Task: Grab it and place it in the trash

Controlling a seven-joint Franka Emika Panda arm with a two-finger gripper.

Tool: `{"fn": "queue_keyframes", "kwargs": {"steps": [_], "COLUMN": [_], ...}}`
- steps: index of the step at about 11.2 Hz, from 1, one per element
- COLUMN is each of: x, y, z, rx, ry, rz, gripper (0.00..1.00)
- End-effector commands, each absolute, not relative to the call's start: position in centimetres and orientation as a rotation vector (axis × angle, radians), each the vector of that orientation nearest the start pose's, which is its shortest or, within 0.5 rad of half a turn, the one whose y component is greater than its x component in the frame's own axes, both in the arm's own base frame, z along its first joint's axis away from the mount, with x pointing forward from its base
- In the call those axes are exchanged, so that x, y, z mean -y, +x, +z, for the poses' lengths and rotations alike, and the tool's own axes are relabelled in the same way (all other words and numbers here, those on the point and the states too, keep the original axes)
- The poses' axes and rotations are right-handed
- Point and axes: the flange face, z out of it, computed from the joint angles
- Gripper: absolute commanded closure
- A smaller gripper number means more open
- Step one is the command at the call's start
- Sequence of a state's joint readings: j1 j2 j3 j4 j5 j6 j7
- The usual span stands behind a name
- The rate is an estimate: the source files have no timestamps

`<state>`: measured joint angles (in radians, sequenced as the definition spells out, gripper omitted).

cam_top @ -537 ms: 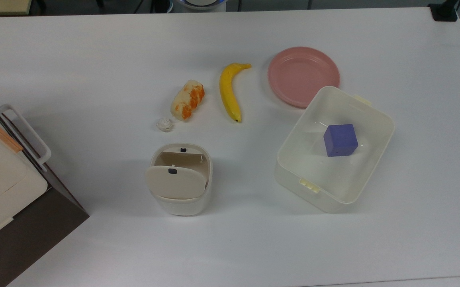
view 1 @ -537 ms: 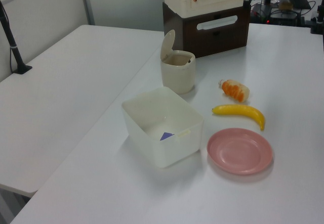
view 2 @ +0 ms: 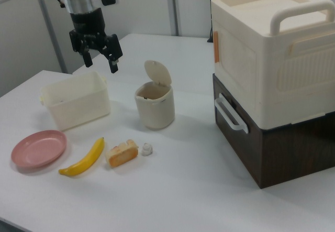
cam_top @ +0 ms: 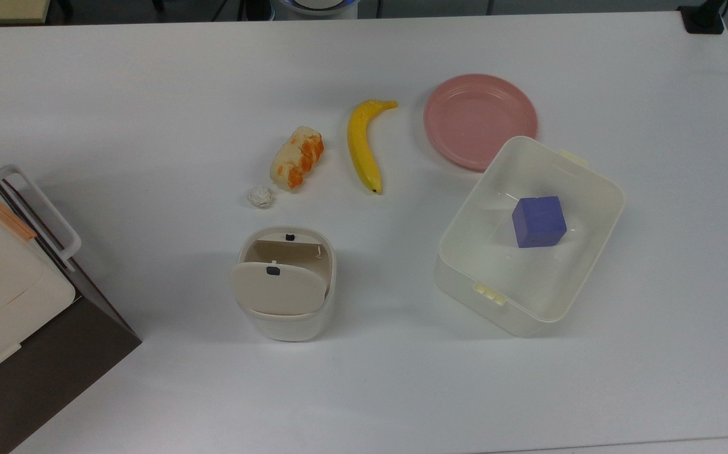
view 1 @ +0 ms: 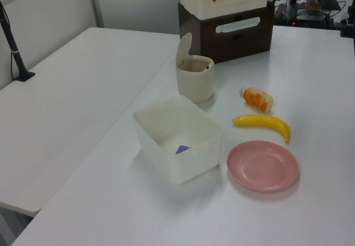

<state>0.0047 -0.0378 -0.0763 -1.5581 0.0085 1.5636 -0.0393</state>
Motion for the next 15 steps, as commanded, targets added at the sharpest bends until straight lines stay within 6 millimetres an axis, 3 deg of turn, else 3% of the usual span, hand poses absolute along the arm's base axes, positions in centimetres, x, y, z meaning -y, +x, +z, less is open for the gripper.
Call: {"fn": "queue_keyframes", "kwargs": {"steps": [1,15], "x": [3.88,4.01], "y": [53.47,53.57], "z": [65.19,64.90], "rx": [-0.053,-0.042], "ry": [-3.135,-3.163], "rz": [-0.053,-0.044], "gripper": [0.00,0.00]}}
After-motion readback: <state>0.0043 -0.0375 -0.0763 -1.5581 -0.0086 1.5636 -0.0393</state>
